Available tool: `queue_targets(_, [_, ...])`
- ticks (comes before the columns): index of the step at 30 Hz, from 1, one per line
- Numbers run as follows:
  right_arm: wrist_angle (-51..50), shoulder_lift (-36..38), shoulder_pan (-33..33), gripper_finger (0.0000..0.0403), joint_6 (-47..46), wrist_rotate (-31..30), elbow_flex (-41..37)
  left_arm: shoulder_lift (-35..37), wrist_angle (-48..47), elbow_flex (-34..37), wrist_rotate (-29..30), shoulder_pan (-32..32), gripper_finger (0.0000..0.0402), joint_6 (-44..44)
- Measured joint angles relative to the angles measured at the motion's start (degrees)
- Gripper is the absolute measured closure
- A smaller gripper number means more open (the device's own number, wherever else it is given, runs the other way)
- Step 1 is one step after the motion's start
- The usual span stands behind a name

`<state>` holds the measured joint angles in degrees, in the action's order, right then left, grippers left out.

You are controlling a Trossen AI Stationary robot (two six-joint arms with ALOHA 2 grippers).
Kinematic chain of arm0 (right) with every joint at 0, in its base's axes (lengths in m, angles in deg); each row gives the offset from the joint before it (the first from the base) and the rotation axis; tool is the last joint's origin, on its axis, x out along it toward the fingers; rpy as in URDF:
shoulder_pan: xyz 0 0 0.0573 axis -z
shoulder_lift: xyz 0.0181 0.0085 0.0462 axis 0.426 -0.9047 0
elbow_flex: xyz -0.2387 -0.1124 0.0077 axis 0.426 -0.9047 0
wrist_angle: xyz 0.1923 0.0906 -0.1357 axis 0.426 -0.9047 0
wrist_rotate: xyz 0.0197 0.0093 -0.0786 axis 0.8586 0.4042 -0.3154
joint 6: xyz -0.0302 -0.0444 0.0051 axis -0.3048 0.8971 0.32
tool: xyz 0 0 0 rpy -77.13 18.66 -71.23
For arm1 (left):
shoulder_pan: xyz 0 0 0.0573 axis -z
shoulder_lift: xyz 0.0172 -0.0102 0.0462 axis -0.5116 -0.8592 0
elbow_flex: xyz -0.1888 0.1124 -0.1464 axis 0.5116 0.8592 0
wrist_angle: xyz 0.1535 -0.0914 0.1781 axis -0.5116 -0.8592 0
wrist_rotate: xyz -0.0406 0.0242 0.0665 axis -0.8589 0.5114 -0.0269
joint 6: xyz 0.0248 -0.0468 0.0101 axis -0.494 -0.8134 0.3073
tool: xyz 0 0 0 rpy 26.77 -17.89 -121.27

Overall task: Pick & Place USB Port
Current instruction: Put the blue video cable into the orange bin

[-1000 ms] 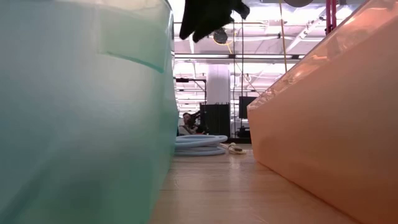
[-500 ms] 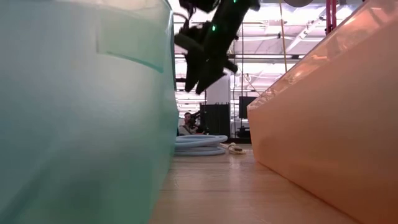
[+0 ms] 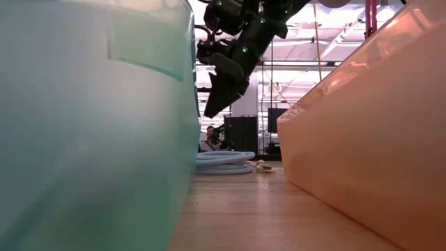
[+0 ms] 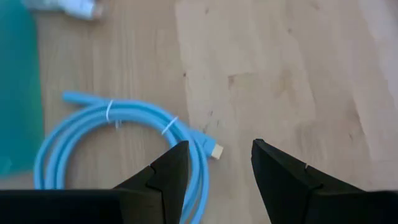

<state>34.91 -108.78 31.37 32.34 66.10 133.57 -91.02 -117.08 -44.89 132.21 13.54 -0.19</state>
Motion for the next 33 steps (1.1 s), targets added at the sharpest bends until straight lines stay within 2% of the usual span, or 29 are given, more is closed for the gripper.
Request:
queue_targets(4, [0.64,0.0,-0.79,0.0239,1.1,0.09,-2.4,0.0,0.0,0.0,-0.64,0.01,0.0327,-0.77])
queue_targets(11, [3.88,-0.02,-1.66,0.0238,-1.49,5.52,-6.72,0.0,0.0,0.0,-1.77,0.02,0.0327,-1.29])
queue_targets(18, [10.55,-0.02,-1.78,0.0238,-2.16,5.5,-11.91,0.0,0.0,0.0,-1.81,0.0,0.0327,-1.29])
queue_targets(21, [11.1,-0.02,-1.78,0.0238,-2.37,4.0,-12.84,0.0,0.0,0.0,-1.81,0.0,0.0327,-1.28])
queue_targets(33, [12.49,-0.02,-1.78,0.0238,-4.14,4.27,-15.28,0.0,0.0,0.0,-1.81,0.0,0.0327,-1.27])
